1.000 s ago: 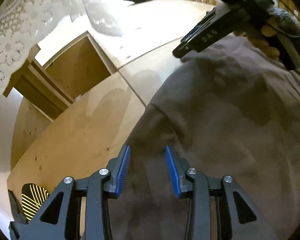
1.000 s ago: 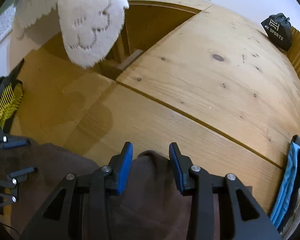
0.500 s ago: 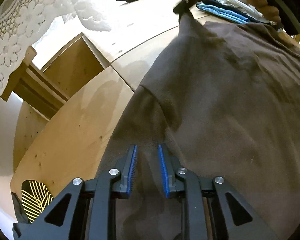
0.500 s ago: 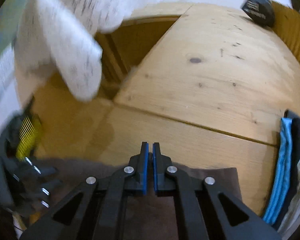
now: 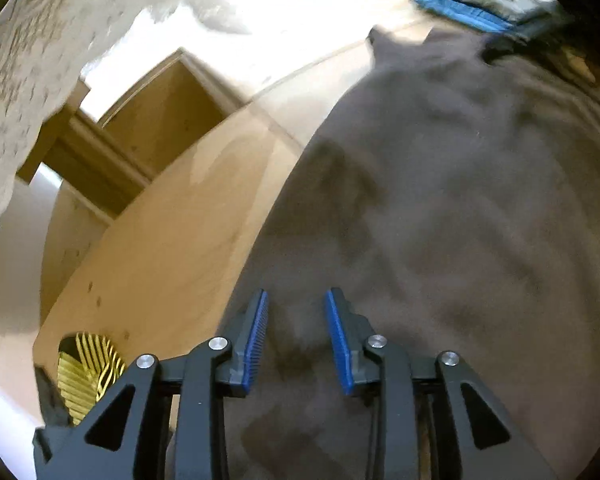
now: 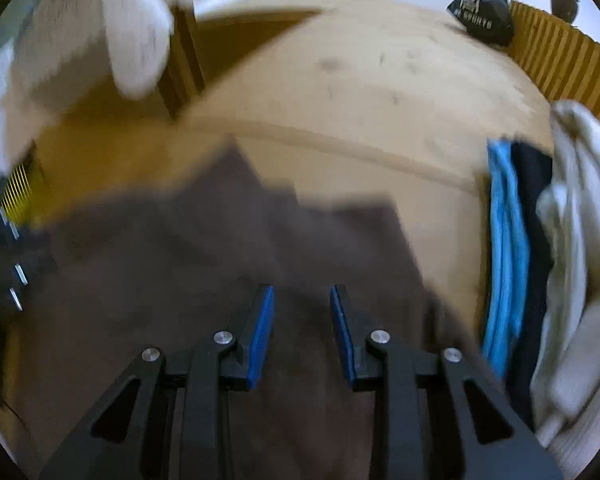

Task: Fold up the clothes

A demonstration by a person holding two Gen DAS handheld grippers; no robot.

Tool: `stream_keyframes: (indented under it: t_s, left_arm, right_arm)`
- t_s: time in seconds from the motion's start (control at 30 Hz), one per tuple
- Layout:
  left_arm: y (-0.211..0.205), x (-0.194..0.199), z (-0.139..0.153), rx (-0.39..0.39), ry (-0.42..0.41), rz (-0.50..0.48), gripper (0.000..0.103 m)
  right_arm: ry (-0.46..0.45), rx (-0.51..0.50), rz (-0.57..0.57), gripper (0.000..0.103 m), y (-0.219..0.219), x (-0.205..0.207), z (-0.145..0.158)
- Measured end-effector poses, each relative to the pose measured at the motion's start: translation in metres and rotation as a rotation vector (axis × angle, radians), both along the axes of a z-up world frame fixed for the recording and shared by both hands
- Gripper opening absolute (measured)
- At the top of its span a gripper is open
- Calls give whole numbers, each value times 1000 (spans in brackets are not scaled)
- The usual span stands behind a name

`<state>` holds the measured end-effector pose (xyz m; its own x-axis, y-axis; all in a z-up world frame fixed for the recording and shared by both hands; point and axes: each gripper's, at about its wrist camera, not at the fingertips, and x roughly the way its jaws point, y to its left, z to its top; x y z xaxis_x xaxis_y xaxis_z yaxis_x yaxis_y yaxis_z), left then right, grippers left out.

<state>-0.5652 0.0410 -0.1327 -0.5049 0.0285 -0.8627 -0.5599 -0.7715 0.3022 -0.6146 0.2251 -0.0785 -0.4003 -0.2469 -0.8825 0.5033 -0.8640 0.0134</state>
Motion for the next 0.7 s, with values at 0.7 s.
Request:
stream_keyframes:
  t_s: [0.7]
  left_arm:
    - [-270, 215, 96, 156, 119, 533, 37]
  right_arm:
    - [-22, -10, 505, 30, -148, 212, 5]
